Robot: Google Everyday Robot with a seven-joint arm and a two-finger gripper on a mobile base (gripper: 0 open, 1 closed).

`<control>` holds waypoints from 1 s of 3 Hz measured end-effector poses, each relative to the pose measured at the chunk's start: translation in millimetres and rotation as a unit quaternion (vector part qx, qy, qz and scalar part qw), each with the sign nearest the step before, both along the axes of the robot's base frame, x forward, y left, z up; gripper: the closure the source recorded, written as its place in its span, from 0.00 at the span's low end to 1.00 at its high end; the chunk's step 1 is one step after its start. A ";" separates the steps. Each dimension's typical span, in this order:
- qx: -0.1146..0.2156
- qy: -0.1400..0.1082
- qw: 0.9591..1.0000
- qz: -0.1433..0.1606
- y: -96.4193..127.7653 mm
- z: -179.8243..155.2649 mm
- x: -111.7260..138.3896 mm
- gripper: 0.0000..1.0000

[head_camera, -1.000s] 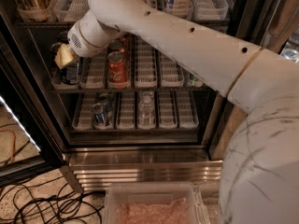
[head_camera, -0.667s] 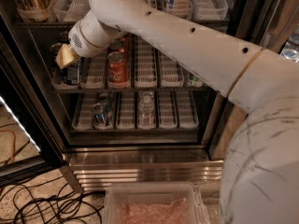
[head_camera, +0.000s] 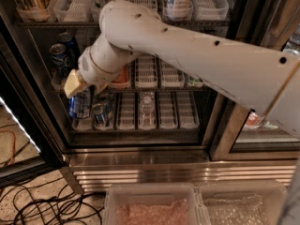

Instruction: Pick pepsi can from middle shelf of fridge

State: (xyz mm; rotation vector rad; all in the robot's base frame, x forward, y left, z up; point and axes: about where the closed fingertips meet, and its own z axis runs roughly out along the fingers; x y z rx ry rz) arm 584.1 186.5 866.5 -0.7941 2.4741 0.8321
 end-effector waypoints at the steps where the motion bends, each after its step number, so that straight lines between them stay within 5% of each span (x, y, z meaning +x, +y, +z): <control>1: -0.023 0.101 0.994 -0.042 -25.7 -30.1 -53.8 1.00; 2: -0.023 0.101 0.994 -0.042 -25.7 -30.2 -53.8 1.00; 3: -0.010 0.152 0.985 -0.075 -42.3 -48.3 -81.4 1.00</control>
Offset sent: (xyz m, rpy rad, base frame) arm -0.0437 -0.0218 -0.0219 -0.0352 0.1604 -0.0675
